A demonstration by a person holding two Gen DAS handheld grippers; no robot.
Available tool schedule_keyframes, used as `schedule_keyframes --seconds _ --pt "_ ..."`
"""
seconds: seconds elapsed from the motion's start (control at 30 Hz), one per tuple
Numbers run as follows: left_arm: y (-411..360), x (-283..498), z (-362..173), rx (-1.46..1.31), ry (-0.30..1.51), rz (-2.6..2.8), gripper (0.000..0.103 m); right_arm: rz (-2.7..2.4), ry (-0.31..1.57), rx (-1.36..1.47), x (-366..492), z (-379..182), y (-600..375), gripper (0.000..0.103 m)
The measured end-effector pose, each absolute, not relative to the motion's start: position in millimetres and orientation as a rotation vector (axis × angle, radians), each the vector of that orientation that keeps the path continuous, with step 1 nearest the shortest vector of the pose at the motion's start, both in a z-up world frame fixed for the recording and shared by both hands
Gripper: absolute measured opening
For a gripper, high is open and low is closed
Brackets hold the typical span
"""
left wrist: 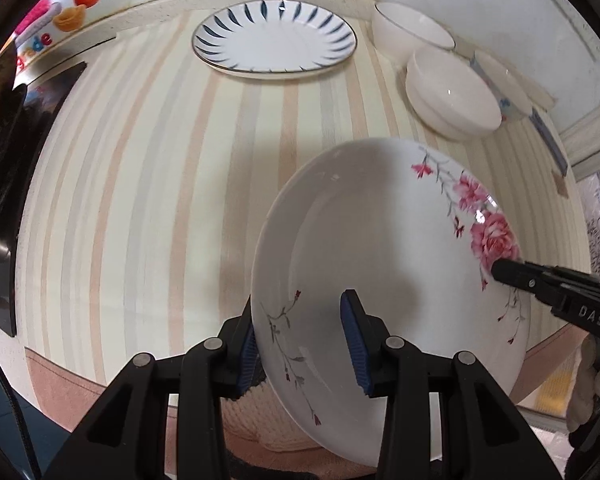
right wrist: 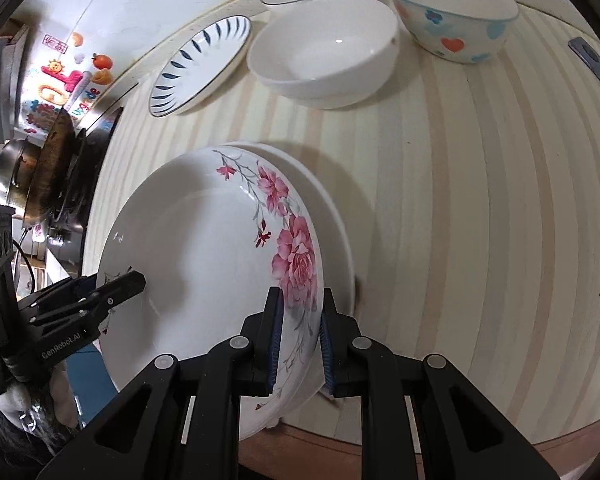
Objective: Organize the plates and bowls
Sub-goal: 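Carry the pink-flower plate onto the grey-flower plate and open both tools, then grasp the blue-striped plate rim with both tools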
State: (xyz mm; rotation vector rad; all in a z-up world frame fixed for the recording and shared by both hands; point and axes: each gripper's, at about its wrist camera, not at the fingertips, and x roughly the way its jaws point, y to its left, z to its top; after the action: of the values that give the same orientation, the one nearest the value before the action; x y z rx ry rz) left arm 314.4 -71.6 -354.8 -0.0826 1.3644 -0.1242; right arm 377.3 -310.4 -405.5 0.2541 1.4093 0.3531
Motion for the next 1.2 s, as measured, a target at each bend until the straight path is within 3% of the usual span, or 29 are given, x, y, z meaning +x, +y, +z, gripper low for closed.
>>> schedule_keyframes --seconds 0.6,0.93,1.0,1.07,1.2 --pt "-77 321 -371 -0.022 1.407 -0.101 0.036 0.351 1.433 0.345 380 -411 -319 0.022" --pt "-23 348 -314 -0.087 1.311 -0.101 0.036 0.23 1.389 0.474 381 -368 -345 0.024" --pt "-5 373 -301 -0.106 1.292 -0.106 0.036 0.225 1.337 0.503 391 -346 -338 0.027" --pt "6 400 -294 -0.11 1.276 -0.109 0.036 0.237 1.296 0.536 410 -328 -319 0.048" --pt "27 470 -295 -0.077 1.249 -0.099 0.036 0.249 1.266 0.561 464 -322 -263 0.05"
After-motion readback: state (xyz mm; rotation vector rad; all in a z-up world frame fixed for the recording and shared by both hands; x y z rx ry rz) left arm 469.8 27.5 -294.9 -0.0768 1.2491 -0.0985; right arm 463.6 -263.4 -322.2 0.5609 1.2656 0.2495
